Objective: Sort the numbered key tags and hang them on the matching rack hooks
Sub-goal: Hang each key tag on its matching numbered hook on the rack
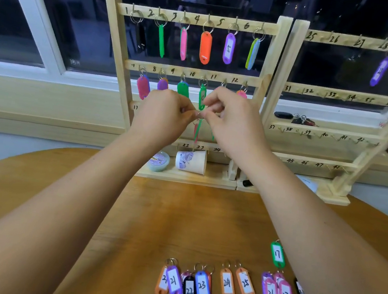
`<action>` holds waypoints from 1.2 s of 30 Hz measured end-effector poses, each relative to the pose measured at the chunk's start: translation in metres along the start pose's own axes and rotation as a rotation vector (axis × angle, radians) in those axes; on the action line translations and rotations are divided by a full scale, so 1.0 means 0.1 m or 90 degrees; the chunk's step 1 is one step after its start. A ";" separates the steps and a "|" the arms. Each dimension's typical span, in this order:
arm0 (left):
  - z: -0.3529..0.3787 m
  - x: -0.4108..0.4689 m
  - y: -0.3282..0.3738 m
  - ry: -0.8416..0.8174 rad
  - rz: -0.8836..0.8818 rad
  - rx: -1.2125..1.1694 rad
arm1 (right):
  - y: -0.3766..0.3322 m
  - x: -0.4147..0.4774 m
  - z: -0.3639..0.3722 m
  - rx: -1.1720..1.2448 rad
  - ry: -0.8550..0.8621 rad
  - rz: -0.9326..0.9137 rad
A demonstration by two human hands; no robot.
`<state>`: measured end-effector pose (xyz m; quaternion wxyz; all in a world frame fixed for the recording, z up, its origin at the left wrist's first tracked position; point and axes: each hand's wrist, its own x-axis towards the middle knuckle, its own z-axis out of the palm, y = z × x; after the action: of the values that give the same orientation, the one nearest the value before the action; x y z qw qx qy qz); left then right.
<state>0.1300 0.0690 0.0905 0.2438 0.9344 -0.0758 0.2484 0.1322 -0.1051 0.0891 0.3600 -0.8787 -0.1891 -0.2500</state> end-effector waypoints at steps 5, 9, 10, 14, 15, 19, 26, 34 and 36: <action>-0.04 -0.14 -0.01 0.074 0.018 -0.049 | 0.00 0.03 0.08 -0.059 -0.012 -0.007; -0.03 -0.37 0.02 0.077 0.004 -0.104 | 0.03 -0.05 0.06 -0.095 -0.020 -0.006; 0.00 -0.44 0.03 0.065 0.000 -0.113 | 0.05 -0.10 0.01 -0.080 -0.021 -0.003; 0.19 -0.71 0.12 -0.008 -0.026 -0.149 | 0.17 -0.45 -0.34 -0.006 0.010 0.033; 0.25 -0.78 0.15 -0.028 -0.027 -0.155 | 0.22 -0.57 -0.44 0.005 0.015 0.053; 0.58 -1.05 0.36 -0.127 -0.015 -0.153 | 0.51 -1.12 -0.79 0.007 -0.015 0.146; 0.91 -1.29 0.45 -0.236 0.001 -0.129 | 0.85 -1.85 -1.03 -0.050 -0.070 0.235; 0.79 -1.37 0.01 -0.409 0.134 -0.075 | 0.90 -2.05 -0.86 -0.185 -0.201 0.246; 0.82 -1.40 -0.02 -0.415 0.173 -0.049 | 0.88 -2.08 -0.89 -0.254 -0.237 0.271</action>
<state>0.0444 0.0330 -0.0429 0.2061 0.9361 -0.2827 -0.0360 -0.0163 -0.2606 -0.0231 0.1846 -0.9820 -0.0114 -0.0369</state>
